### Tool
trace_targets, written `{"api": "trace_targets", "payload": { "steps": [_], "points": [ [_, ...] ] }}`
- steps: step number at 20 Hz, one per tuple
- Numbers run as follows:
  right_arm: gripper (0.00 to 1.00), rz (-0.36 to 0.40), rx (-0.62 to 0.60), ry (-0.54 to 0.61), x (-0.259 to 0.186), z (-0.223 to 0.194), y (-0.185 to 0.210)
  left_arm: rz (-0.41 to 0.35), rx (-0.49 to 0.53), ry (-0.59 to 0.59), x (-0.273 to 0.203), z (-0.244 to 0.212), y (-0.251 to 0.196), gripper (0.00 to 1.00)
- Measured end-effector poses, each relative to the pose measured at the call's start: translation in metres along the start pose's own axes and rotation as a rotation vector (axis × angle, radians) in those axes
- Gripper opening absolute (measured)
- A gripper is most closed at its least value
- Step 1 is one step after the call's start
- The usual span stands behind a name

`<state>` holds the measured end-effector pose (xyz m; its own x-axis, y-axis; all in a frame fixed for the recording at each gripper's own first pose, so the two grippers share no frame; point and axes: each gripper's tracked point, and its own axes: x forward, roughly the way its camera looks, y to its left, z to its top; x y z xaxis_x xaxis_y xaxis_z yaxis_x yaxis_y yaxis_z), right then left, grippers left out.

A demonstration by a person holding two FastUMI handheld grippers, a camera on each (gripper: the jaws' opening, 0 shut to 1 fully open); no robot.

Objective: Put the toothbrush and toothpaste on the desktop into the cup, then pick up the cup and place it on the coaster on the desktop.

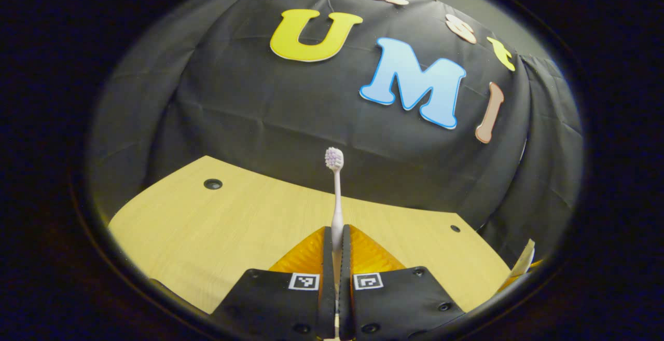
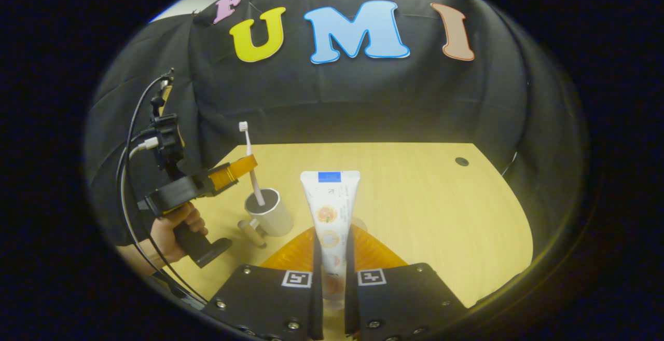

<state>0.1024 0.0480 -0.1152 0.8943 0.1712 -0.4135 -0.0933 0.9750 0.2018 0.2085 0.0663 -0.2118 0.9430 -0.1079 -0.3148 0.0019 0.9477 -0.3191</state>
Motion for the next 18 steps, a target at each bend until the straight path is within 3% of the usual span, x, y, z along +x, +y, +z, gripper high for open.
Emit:
{"api": "trace_targets", "payload": {
  "steps": [1,2,3,4,8,12,14,17,18],
  "points": [
    [0.17,0.006,0.003,0.001,-0.001,-0.002,0.001,0.000,0.018,0.016,0.002,-0.006,0.000,0.16],
    [0.17,0.015,0.007,-0.002,-0.001,0.000,0.002,0.000,0.029,0.037,0.003,-0.015,-0.001,0.10],
    [0.17,0.022,0.007,-0.004,-0.002,0.000,0.003,0.000,0.032,0.055,0.003,-0.019,-0.001,0.11],
    [0.17,0.029,0.006,-0.009,-0.001,0.000,0.003,0.000,0.032,0.069,0.002,-0.021,-0.002,0.18],
    [0.17,0.060,-0.007,-0.026,0.000,0.003,0.007,-0.009,0.037,0.111,0.001,-0.023,-0.004,0.16],
    [0.17,0.088,-0.010,-0.033,0.000,0.002,0.010,-0.034,0.015,0.171,-0.011,-0.039,-0.005,0.25],
    [0.17,0.108,-0.007,-0.038,0.002,0.001,0.012,-0.034,0.006,0.197,-0.016,-0.044,-0.004,0.35],
    [0.17,0.138,-0.018,-0.053,0.003,0.002,0.015,-0.031,-0.005,0.216,-0.027,-0.045,-0.001,0.71],
    [0.17,0.151,-0.017,-0.061,0.004,0.004,0.017,-0.021,-0.004,0.218,-0.032,-0.044,0.002,0.69]
  ]
}}
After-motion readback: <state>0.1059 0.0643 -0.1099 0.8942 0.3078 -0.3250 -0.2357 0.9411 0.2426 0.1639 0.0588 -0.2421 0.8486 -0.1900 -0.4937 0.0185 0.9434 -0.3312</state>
